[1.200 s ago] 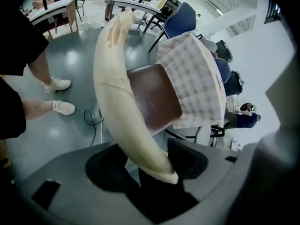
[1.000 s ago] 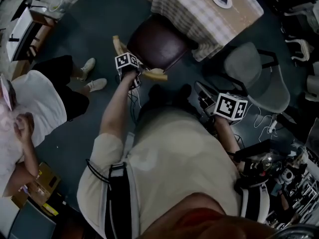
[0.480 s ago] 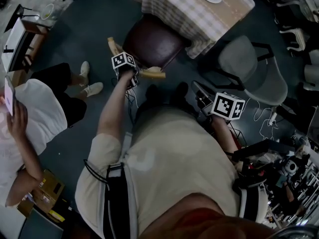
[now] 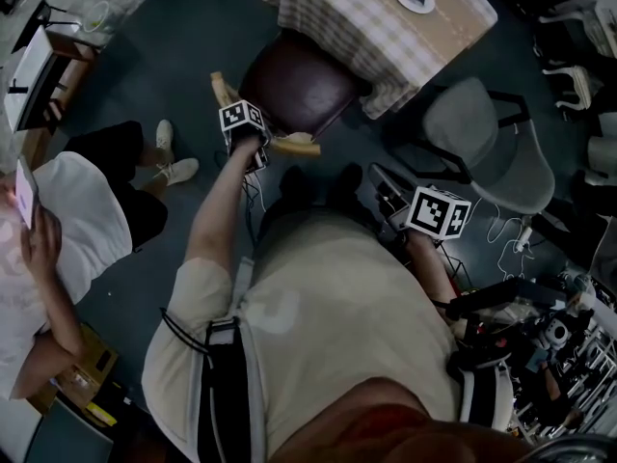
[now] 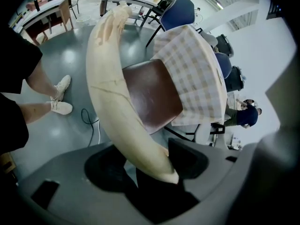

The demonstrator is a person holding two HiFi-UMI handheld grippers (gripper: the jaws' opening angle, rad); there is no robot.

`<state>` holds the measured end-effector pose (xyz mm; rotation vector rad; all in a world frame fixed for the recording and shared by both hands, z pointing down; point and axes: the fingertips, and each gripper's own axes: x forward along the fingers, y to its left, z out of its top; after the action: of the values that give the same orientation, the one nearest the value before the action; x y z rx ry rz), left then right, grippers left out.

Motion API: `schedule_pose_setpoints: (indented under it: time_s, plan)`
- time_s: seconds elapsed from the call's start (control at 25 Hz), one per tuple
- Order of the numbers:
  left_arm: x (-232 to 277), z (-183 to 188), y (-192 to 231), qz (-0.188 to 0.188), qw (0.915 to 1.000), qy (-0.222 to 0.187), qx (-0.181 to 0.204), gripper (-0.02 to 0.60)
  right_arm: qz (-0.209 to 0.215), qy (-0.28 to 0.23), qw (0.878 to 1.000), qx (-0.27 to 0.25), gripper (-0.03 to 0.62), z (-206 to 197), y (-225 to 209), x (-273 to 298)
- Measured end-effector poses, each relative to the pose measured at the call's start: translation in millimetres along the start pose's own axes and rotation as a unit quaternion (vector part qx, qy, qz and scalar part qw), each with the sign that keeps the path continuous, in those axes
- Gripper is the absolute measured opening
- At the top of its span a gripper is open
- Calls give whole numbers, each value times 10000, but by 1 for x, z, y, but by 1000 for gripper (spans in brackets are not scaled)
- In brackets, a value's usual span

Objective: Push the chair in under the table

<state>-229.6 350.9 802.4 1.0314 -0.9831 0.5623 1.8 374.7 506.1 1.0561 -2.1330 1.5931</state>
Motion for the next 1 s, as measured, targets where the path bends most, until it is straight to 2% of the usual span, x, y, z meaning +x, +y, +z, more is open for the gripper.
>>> schedule_pose_setpoints:
  time_s: [0.44,0.68,1.0]
  plan:
    - [8,11,-18,-231,9997,-87,-20,265,-14,-11,10000,-80,9,3,-1,3]
    - [8,13,-19,-163,9999,-35,23,265,-72,-108,9998,135,9,3,-6,-2]
    - [7,10,-15,-127,9998,183,10,265,-143,-66,9999,41,9,1,-10,-2]
